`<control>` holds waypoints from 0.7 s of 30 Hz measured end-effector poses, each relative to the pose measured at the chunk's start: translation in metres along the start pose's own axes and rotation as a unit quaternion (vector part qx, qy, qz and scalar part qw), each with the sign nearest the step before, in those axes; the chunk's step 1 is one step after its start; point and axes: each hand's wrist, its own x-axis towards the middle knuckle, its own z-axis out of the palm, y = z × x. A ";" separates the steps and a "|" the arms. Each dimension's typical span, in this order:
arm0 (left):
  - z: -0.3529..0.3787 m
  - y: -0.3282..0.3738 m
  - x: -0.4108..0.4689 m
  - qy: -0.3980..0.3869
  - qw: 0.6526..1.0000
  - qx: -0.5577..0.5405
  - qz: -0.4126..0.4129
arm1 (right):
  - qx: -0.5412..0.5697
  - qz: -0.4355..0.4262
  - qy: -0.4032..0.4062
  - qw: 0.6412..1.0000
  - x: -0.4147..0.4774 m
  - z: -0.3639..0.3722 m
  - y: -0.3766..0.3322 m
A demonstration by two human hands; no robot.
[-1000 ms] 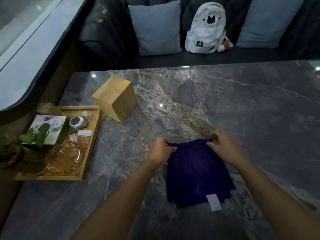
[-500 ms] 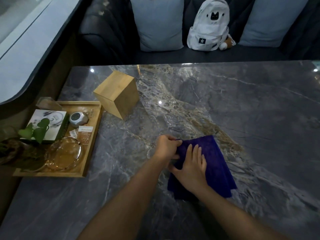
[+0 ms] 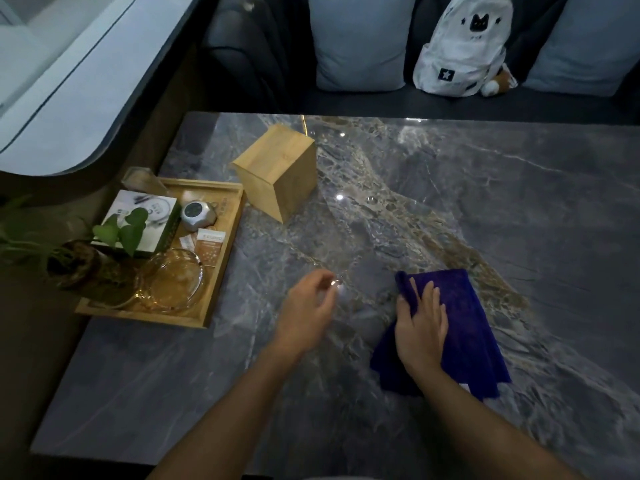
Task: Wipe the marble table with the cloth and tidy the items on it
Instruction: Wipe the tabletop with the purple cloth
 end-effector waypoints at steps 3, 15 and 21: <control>-0.032 -0.043 -0.023 0.068 0.992 0.102 0.003 | -0.051 -0.015 -0.005 0.999 0.003 0.007 0.005; -0.064 -0.131 -0.066 -0.006 0.931 0.364 -0.011 | -0.215 0.013 -0.016 0.976 0.008 0.021 0.001; -0.064 -0.130 -0.065 -0.010 0.925 0.380 -0.006 | -0.209 0.051 0.002 0.977 0.015 0.036 -0.014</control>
